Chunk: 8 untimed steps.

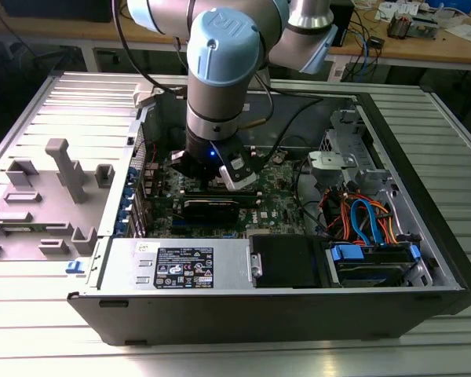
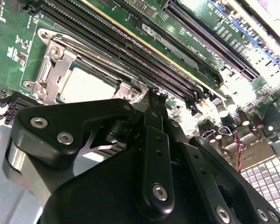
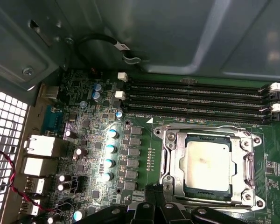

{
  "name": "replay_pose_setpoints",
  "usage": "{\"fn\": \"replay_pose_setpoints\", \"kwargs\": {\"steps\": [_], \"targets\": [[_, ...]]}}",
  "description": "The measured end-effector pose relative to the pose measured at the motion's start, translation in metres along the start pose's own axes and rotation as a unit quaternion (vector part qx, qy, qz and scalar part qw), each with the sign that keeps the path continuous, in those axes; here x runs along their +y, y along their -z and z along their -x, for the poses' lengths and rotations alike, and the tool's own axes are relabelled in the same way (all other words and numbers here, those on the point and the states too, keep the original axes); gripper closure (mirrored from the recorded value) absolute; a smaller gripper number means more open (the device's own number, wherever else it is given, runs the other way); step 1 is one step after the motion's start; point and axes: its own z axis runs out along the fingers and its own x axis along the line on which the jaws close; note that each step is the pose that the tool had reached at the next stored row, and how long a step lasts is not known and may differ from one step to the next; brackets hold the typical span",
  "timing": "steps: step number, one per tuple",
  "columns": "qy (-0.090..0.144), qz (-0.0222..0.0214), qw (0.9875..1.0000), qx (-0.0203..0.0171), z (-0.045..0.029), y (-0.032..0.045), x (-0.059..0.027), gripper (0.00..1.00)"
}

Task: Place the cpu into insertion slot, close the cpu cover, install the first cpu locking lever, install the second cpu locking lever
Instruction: 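Install the second cpu locking lever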

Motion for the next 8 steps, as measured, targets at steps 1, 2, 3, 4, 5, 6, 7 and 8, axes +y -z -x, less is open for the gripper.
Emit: {"fn": "replay_pose_setpoints", "kwargs": {"steps": [1, 2, 3, 4, 5, 6, 7, 8], "targets": [[0.000, 0.0001, 1.0000, -0.0001, 0.0000, 0.0007, 0.0002, 0.89], [0.000, 0.0002, 1.0000, -0.0001, -0.0001, 0.0017, 0.0004, 0.89], [0.000, 0.0002, 1.0000, -0.0001, -0.0001, 0.0016, 0.0005, 0.89], [0.000, 0.0002, 1.0000, -0.0001, -0.0001, 0.0017, 0.0005, 0.89], [0.000, 0.0002, 1.0000, -0.0001, -0.0001, 0.0017, 0.0005, 0.89], [0.000, 0.0002, 1.0000, -0.0001, -0.0001, 0.0018, 0.0005, 0.89], [0.000, 0.0002, 1.0000, -0.0001, -0.0001, 0.0018, 0.0005, 0.89], [0.000, 0.0002, 1.0000, -0.0001, -0.0001, 0.0018, 0.0005, 0.89]]}}
